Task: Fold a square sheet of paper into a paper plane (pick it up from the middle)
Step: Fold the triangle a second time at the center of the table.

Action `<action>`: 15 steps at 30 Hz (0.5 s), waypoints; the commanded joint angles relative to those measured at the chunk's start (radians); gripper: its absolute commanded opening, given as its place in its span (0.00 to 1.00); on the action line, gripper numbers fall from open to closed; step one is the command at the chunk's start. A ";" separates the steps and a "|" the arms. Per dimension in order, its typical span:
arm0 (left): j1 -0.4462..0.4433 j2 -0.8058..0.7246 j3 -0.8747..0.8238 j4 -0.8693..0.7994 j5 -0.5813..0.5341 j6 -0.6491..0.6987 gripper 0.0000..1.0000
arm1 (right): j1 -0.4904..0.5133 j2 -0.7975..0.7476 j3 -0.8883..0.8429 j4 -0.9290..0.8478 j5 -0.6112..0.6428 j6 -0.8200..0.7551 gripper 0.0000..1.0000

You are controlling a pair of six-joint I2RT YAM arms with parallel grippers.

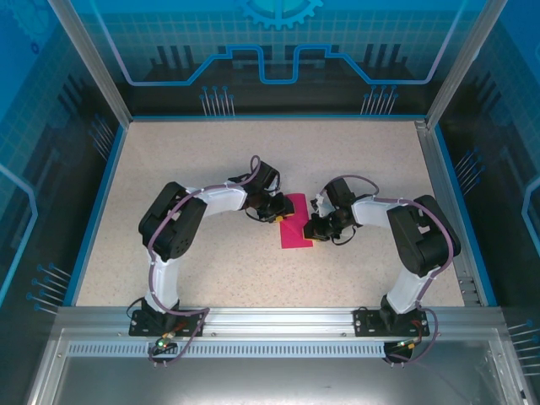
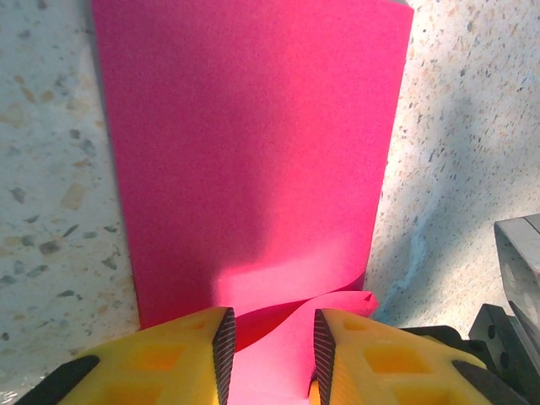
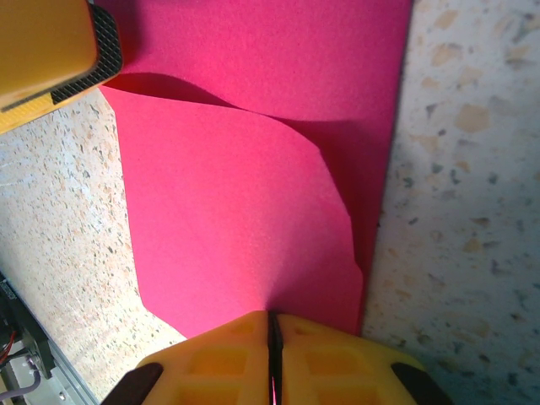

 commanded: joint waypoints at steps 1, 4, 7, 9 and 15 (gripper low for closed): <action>0.008 -0.037 0.009 -0.003 -0.001 0.015 0.34 | 0.010 0.029 -0.044 -0.082 0.107 -0.017 0.10; 0.008 -0.060 0.003 0.015 0.005 0.012 0.36 | 0.010 0.030 -0.042 -0.082 0.108 -0.015 0.10; 0.007 -0.085 -0.004 0.041 0.018 0.010 0.37 | 0.010 0.028 -0.040 -0.084 0.109 -0.016 0.10; 0.007 -0.097 -0.014 0.074 0.034 0.004 0.37 | 0.009 0.027 -0.042 -0.085 0.109 -0.016 0.10; -0.007 -0.061 -0.014 0.137 0.120 0.000 0.37 | 0.009 0.030 -0.040 -0.088 0.111 -0.015 0.10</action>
